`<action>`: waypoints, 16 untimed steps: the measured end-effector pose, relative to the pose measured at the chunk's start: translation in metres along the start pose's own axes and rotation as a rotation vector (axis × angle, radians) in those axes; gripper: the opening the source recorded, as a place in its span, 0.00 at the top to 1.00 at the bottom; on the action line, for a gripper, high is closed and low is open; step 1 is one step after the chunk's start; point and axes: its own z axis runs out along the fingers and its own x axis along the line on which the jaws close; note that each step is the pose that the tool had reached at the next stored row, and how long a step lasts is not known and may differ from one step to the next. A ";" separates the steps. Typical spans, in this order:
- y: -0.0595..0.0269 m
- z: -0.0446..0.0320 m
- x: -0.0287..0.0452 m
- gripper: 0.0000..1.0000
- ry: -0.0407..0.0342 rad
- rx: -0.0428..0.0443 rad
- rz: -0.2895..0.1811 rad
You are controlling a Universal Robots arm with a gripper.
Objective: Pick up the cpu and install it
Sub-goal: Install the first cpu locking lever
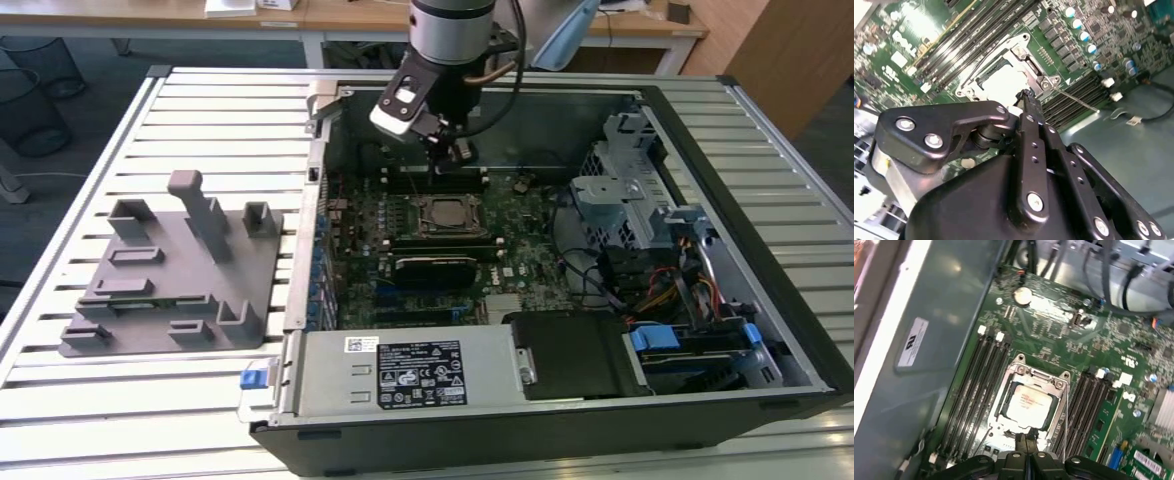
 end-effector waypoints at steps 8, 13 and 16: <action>0.0000 0.0000 0.0000 0.89 0.0018 0.0001 -0.145; 0.0000 0.0000 0.0000 0.89 0.0029 0.0001 -0.237; 0.0000 0.0000 0.0000 0.89 0.0035 0.0002 -0.291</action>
